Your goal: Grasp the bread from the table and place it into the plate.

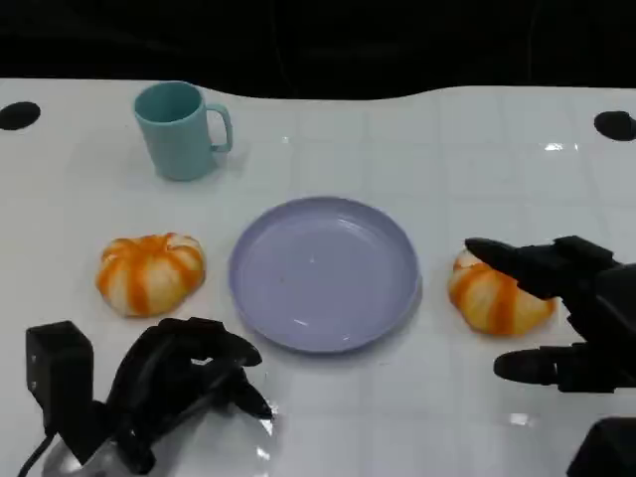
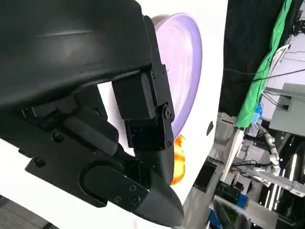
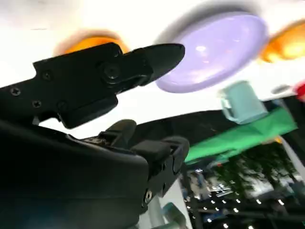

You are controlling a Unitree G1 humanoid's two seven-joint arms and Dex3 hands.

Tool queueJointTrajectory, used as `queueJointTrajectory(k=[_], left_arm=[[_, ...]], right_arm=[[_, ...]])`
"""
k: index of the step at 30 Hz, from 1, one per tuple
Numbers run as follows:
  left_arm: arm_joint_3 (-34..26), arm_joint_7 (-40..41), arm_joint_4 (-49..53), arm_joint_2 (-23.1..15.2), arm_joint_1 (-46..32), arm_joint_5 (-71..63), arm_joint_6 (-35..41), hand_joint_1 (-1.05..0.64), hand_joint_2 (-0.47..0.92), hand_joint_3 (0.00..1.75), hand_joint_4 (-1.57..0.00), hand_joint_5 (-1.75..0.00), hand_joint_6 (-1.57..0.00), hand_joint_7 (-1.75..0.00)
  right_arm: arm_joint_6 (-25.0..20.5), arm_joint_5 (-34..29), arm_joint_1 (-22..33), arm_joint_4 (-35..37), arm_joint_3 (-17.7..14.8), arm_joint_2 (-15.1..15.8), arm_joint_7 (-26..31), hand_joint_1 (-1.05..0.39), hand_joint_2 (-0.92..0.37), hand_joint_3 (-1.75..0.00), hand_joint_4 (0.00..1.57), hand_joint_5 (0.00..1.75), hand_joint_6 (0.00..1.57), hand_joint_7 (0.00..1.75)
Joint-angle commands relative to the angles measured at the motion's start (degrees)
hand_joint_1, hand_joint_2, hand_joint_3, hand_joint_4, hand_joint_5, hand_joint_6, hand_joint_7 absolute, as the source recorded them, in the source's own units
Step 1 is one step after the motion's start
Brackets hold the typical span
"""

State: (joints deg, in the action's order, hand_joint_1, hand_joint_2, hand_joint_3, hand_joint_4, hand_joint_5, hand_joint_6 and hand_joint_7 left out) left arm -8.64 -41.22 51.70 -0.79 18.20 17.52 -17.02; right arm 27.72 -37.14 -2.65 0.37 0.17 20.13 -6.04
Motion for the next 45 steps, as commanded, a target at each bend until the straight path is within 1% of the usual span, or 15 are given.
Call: queueJointTrajectory(k=[1,4,9,14,17,20,24,29,32,35,40,45], left_arm=[[-0.50,-0.17,1.40,-0.67,-0.43,-0.24,0.33,-1.05,0.78,0.01,-1.51,-0.59,-1.57,-0.21],[-0.33,0.11,1.37,-0.78,-0.54,-0.57,0.00,-1.05,0.79,0.01,-1.51,-0.59,-1.57,-0.21],[-0.07,0.43,0.67,-0.89,-0.89,-0.83,0.28,-1.05,0.78,0.00,-1.52,-0.59,-1.57,-0.23],[-0.11,0.53,0.17,-0.85,-1.49,-0.86,0.11,-1.05,0.79,0.00,-1.51,-0.59,-1.57,-0.23],[-0.09,0.62,-0.45,-0.87,-1.87,-0.86,0.55,-1.05,0.79,0.00,-1.51,-0.58,-1.57,-0.23],[-0.11,0.76,-1.14,-0.80,-2.20,-0.77,1.01,-1.05,0.78,0.00,-1.51,-0.58,-1.57,-0.22],[0.24,0.78,-2.12,-0.81,-2.82,-1.11,0.73,-1.05,0.79,0.00,-1.50,-0.58,-1.57,-0.21],[0.38,0.73,-2.91,-0.71,-3.19,-0.89,1.21,-1.05,0.79,0.00,-1.50,-0.58,-1.57,-0.21],[0.41,0.80,-3.29,-0.64,-3.32,-0.81,1.45,-1.05,0.79,0.00,-1.50,-0.58,-1.57,-0.20],[0.48,0.89,-3.70,-0.53,-3.54,-0.83,1.51,-1.05,0.79,0.00,-1.50,-0.58,-1.57,-0.20],[0.59,0.73,-4.53,-0.38,-4.03,-0.79,1.62,-1.05,0.79,0.00,-1.50,-0.58,-1.57,-0.20],[0.76,0.91,-4.81,-0.42,-4.22,-1.03,1.48,-1.05,0.80,0.01,-1.50,-0.59,-1.57,-0.20]], right_arm=[[-2.76,-5.58,-2.55,-0.01,2.11,2.75,3.47,-0.76,-0.91,-0.01,0.17,0.30,0.19,0.00],[-5.10,-9.44,-4.03,0.57,3.91,3.60,5.07,-0.74,-0.89,0.00,0.18,0.29,0.18,0.00],[-10.53,-13.56,-7.06,1.91,7.33,4.15,4.84,-0.68,-0.85,0.00,0.18,0.27,0.21,0.01],[-13.84,-15.90,-10.35,6.12,10.93,4.02,5.86,-0.66,-0.84,0.00,0.19,0.27,0.22,0.01],[-15.11,-17.16,-13.10,9.98,13.34,3.84,6.88,-0.66,-0.84,0.00,0.20,0.27,0.24,0.02],[-16.28,-17.92,-15.61,13.66,15.63,3.70,7.75,-0.69,-0.85,0.00,0.21,0.27,0.25,0.02],[-18.29,-18.46,-18.92,19.26,18.67,2.76,8.80,-0.72,-0.85,0.00,0.21,0.26,0.25,0.01],[-19.30,-17.68,-22.56,26.21,21.76,1.67,10.06,-0.73,-0.86,-0.01,0.20,0.23,0.24,0.00],[-19.17,-17.01,-25.16,31.91,23.32,0.63,11.26,-0.73,-0.87,-0.01,0.20,0.22,0.23,0.00],[-20.20,-16.69,-27.58,36.77,24.83,-0.33,10.91,-0.74,-0.88,-0.01,0.19,0.20,0.21,0.00],[-20.76,-15.21,-30.27,43.30,26.61,-1.57,11.47,-0.73,-0.89,-0.01,0.21,0.18,0.21,0.01],[-20.00,-13.84,-32.27,48.58,28.06,-2.60,13.18,-0.73,-0.89,0.00,0.24,0.16,0.25,0.02]])
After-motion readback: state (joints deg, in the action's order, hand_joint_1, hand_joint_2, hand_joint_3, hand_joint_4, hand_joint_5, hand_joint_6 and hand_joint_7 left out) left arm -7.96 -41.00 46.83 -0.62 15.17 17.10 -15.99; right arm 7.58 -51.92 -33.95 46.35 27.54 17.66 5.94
